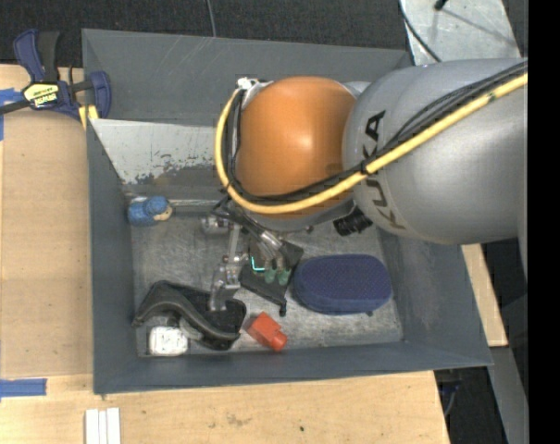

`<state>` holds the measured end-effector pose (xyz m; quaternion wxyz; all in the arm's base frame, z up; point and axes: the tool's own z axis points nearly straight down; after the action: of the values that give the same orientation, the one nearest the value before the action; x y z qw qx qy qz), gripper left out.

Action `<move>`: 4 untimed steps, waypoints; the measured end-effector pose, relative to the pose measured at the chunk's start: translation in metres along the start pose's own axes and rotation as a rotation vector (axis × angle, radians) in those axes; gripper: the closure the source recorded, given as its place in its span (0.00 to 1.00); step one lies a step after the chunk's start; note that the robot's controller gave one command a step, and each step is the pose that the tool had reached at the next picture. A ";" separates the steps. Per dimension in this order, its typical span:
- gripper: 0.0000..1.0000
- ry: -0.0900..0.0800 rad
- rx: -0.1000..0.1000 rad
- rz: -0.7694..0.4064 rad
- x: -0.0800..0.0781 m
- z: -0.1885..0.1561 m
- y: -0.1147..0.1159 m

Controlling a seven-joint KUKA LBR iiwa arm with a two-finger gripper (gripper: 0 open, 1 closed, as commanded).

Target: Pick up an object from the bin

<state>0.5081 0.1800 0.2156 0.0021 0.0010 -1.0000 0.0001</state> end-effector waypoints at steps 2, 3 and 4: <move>0.00 -0.014 -0.006 -0.052 -0.002 0.098 -0.010; 0.00 -0.030 -0.015 -0.059 -0.005 0.099 0.000; 0.00 -0.014 -0.002 -0.121 0.014 0.096 -0.050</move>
Offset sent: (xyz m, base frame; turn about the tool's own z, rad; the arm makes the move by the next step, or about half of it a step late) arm -0.0014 -0.0126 -0.1142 -0.0069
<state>0.4943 0.1301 0.1197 -0.0048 0.0617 -0.9981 -0.0011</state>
